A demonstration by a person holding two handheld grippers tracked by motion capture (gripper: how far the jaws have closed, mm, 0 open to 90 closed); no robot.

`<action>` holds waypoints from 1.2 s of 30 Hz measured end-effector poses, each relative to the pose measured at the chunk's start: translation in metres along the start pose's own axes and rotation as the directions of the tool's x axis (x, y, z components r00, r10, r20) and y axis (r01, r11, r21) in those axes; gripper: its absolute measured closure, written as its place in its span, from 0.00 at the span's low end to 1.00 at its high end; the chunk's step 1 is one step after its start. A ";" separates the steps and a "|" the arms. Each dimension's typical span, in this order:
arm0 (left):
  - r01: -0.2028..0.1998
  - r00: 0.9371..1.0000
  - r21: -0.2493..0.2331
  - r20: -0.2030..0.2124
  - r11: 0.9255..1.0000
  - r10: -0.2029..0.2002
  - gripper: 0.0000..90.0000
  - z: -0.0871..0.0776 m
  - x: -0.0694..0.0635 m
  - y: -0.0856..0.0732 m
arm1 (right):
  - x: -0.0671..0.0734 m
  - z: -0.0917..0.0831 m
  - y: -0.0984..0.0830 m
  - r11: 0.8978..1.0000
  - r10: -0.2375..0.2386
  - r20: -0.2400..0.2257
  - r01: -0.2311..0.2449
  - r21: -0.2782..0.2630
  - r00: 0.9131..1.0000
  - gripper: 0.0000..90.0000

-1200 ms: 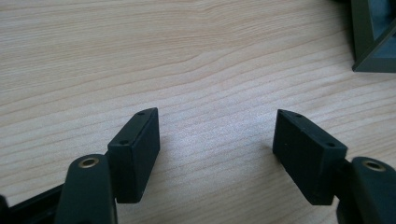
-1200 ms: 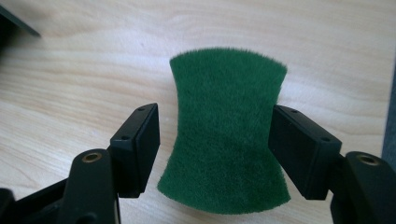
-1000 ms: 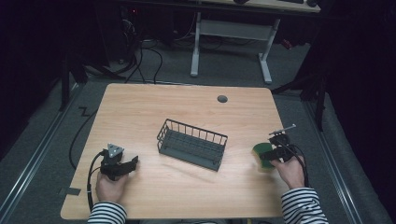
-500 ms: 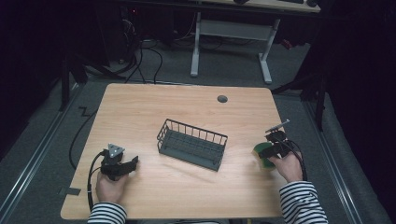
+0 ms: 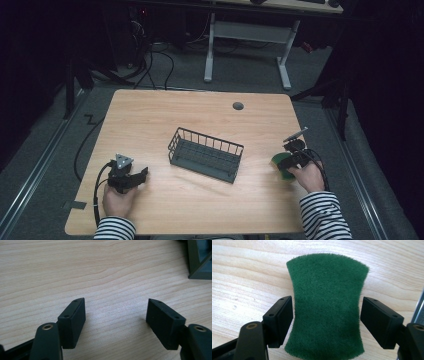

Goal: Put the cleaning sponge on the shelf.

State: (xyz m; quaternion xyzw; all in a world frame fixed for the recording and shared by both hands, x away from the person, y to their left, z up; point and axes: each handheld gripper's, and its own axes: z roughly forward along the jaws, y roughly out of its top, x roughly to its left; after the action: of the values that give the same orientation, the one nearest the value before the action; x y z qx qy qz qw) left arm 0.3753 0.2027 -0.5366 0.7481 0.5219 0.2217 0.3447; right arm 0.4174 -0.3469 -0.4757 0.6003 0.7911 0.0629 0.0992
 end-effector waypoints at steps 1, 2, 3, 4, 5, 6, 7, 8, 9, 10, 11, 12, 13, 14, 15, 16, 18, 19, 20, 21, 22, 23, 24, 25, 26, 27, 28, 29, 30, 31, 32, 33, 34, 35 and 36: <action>0.000 1.000 0.000 0.000 1.000 0.000 0.36 0.000 0.000 0.000 | 0.000 0.002 0.000 1.000 -0.007 -0.001 0.007 0.001 1.000 0.31; 0.000 1.000 0.000 0.000 1.000 0.000 0.36 0.000 0.000 0.000 | 0.001 0.002 0.001 1.000 -0.009 0.007 0.009 0.007 1.000 0.31; 0.000 1.000 0.000 0.000 1.000 0.000 0.36 0.000 0.000 0.000 | 0.000 0.003 0.001 1.000 -0.005 0.007 0.005 0.003 1.000 0.33; 0.000 1.000 0.000 0.000 1.000 0.000 0.36 0.000 0.000 0.000 | -0.001 0.004 0.001 1.000 0.000 0.001 0.000 -0.005 1.000 0.33; 0.000 1.000 0.000 0.000 1.000 0.000 0.36 0.000 0.000 0.000 | -0.002 0.004 0.001 1.000 0.006 -0.006 -0.006 -0.005 1.000 0.33; -0.001 1.000 0.000 0.000 1.000 0.001 0.36 0.000 0.000 0.000 | -0.002 0.004 0.001 1.000 0.010 -0.011 -0.010 0.000 1.000 0.34; -0.001 1.000 0.000 -0.001 1.000 0.001 0.36 0.000 0.000 0.000 | -0.003 0.004 0.001 1.000 0.007 -0.011 -0.007 0.003 1.000 0.34; -0.001 1.000 0.000 -0.001 1.000 0.001 0.36 0.000 0.000 0.000 | -0.003 0.004 0.000 1.000 0.009 -0.017 -0.009 -0.005 1.000 0.34; 0.000 1.000 0.000 0.000 1.000 0.000 0.36 0.000 0.000 0.000 | -0.004 0.004 0.000 1.000 0.013 -0.020 -0.014 -0.007 1.000 0.34; 0.000 1.000 0.000 0.000 1.000 0.000 0.36 0.000 0.000 0.000 | -0.004 0.003 0.000 1.000 0.018 -0.024 -0.018 -0.005 1.000 0.35; -0.003 1.000 0.002 -0.001 1.000 0.003 0.36 0.000 0.000 0.000 | -0.005 0.003 0.000 1.000 0.021 -0.026 -0.022 -0.007 0.999 0.35; -0.004 1.000 0.002 -0.002 1.000 0.004 0.36 0.000 0.000 0.000 | -0.005 0.002 -0.001 1.000 0.021 -0.025 -0.021 -0.004 0.999 0.35; -0.006 1.000 0.002 -0.003 1.000 0.006 0.36 0.000 0.000 0.000 | -0.005 0.002 -0.001 1.000 0.023 -0.025 -0.024 -0.020 0.999 0.35; -0.006 1.000 0.003 -0.004 1.000 0.006 0.36 0.000 0.000 0.000 | -0.005 0.002 -0.001 0.999 0.022 -0.026 -0.023 -0.022 0.999 0.35; -0.005 1.000 0.002 -0.003 1.000 0.005 0.36 0.000 0.000 0.000 | -0.005 0.000 -0.002 1.000 0.019 -0.026 -0.020 -0.019 0.999 0.35; -0.005 1.000 0.002 -0.003 1.000 0.005 0.36 0.000 0.000 0.000 | -0.004 -0.001 -0.002 0.999 0.021 -0.026 -0.022 -0.025 0.999 0.35; -0.006 1.000 0.003 -0.003 1.000 0.006 0.36 0.000 -0.001 0.000 | -0.003 -0.003 -0.003 0.999 0.015 -0.034 -0.017 -0.044 0.999 0.35; -0.008 1.000 0.004 -0.004 1.000 0.008 0.36 0.000 -0.001 0.000 | -0.002 -0.004 -0.003 0.999 0.013 -0.033 -0.014 -0.046 0.999 0.35; -0.008 1.000 0.004 -0.004 1.000 0.008 0.36 0.000 -0.001 0.000 | -0.002 -0.005 -0.004 0.998 0.008 -0.040 -0.011 -0.056 0.999 0.35; -0.010 1.000 0.005 -0.006 1.000 0.010 0.36 0.000 -0.001 0.000 | -0.001 -0.006 -0.004 0.998 0.002 -0.040 -0.004 -0.060 0.999 0.35; -0.009 1.000 0.004 -0.005 1.000 0.009 0.36 0.000 -0.001 0.000 | 0.000 -0.007 -0.005 0.998 0.000 -0.041 -0.003 -0.065 0.999 0.35; -0.008 1.000 0.004 -0.005 1.000 0.008 0.36 0.000 -0.001 0.000 | 0.001 -0.009 -0.005 0.998 -0.006 -0.039 0.003 -0.066 0.999 0.35; -0.009 1.000 0.004 -0.005 1.000 0.009 0.36 0.000 -0.001 0.000 | 0.001 -0.011 -0.005 0.998 -0.010 -0.036 0.007 -0.068 0.999 0.35; -0.010 1.000 0.005 -0.006 1.000 0.010 0.36 0.000 -0.001 0.000 | 0.003 -0.013 -0.005 0.997 -0.010 -0.037 0.007 -0.078 0.999 0.35; -0.010 1.000 0.005 -0.006 1.000 0.010 0.36 0.000 -0.001 0.000 | 0.004 -0.014 -0.005 0.996 -0.015 -0.038 0.012 -0.086 0.999 0.35; -0.009 1.000 0.005 -0.005 1.000 0.009 0.36 0.000 -0.001 0.000 | 0.005 -0.017 -0.004 0.996 -0.024 -0.034 0.021 -0.086 0.999 0.35; -0.008 1.000 0.004 -0.005 1.000 0.008 0.36 0.000 -0.001 0.000 | 0.007 -0.019 -0.004 0.995 -0.029 -0.033 0.026 -0.092 0.999 0.35; -0.008 1.000 0.004 -0.004 1.000 0.008 0.36 0.000 -0.001 0.000 | 0.008 -0.021 -0.003 0.995 -0.037 -0.030 0.034 -0.095 0.999 0.35; -0.008 1.000 0.004 -0.005 1.000 0.008 0.36 0.000 -0.001 0.000 | 0.010 -0.023 -0.003 0.994 -0.041 -0.033 0.037 -0.106 0.999 0.35; -0.010 1.000 0.005 -0.006 1.000 0.010 0.36 0.000 -0.001 0.000 | 0.012 -0.025 -0.002 0.993 -0.046 -0.031 0.042 -0.112 0.998 0.35; -0.011 1.000 0.004 -0.008 1.000 0.011 0.36 0.000 -0.001 0.000 | 0.013 -0.027 -0.002 0.991 -0.049 -0.041 0.044 -0.124 0.998 0.35; -0.011 1.000 0.004 -0.008 1.000 0.011 0.36 0.000 -0.001 0.000 | 0.014 -0.029 -0.001 0.990 -0.057 -0.044 0.051 -0.134 0.997 0.35; -0.012 1.000 0.004 -0.008 1.000 0.012 0.36 0.000 -0.001 0.000 | 0.015 -0.030 -0.001 0.986 -0.072 -0.047 0.064 -0.151 0.996 0.35; -0.012 1.000 0.004 -0.008 1.000 0.012 0.36 0.000 -0.001 0.000 | 0.017 -0.032 -0.001 0.984 -0.077 -0.053 0.068 -0.164 0.996 0.35; -0.012 1.000 0.005 -0.008 1.000 0.012 0.36 0.000 -0.001 0.000 | 0.017 -0.033 -0.001 0.982 -0.084 -0.053 0.073 -0.173 0.995 0.35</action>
State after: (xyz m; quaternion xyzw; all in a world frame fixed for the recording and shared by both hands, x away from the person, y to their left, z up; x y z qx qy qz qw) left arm 0.3750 0.2015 -0.5366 0.7510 0.5194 0.2257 0.3396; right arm 0.4047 -0.3296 -0.4453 0.5558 0.8085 0.1443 0.1290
